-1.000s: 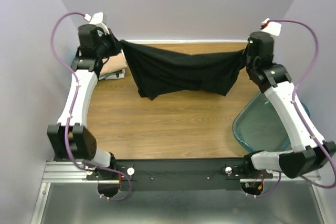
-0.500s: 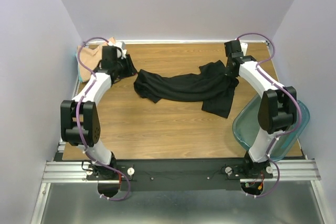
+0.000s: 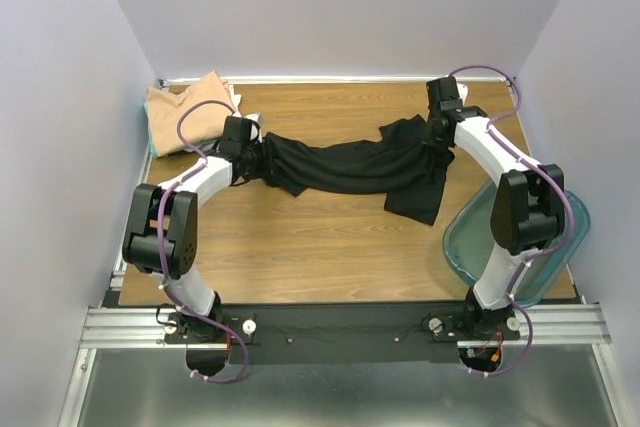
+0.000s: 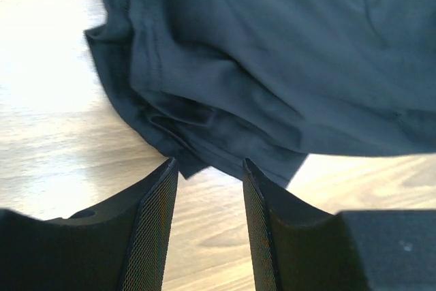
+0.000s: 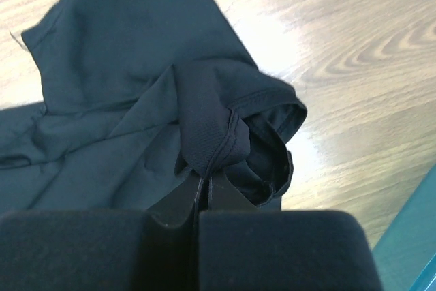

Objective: Fold and stack the t-shirts
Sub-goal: Flatten the tshirt out

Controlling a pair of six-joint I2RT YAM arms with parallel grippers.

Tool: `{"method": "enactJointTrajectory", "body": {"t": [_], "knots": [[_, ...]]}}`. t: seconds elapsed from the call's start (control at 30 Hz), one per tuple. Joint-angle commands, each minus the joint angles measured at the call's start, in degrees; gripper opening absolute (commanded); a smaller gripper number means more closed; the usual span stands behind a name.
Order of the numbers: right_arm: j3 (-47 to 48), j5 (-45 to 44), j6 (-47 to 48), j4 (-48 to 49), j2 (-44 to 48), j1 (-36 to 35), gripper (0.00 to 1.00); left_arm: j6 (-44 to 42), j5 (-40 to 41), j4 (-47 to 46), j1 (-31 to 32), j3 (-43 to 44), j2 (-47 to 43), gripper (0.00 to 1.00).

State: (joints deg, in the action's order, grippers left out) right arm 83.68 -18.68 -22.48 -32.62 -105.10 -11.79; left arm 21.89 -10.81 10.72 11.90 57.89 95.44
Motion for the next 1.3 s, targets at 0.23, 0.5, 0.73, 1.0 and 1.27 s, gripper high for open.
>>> {"method": "enactJointTrajectory", "body": {"t": [0.23,0.5,0.73,1.0,1.27], "knots": [[-2.8,2.7,-1.7,0.1,3.4,0.2,0.04,-3.6,4.7,-2.2,-0.1,6.9,7.8,0.43],[-3.7,2.4,-1.5,0.0,3.7,0.5,0.04,-3.4,5.2,-0.7,0.0,7.7,9.8,0.38],[-4.2,2.6,-1.6,0.0,3.5,0.5,0.05,-2.4,3.3,-1.2,0.0,7.2,10.1,0.38],[-4.4,2.6,-1.7,0.0,3.5,0.8,0.05,1.6,3.2,-1.8,0.1,4.1,6.6,0.40],[-4.7,3.1,-1.8,0.0,3.7,1.0,0.05,3.5,3.5,-3.0,0.1,3.0,4.3,0.42]]}}
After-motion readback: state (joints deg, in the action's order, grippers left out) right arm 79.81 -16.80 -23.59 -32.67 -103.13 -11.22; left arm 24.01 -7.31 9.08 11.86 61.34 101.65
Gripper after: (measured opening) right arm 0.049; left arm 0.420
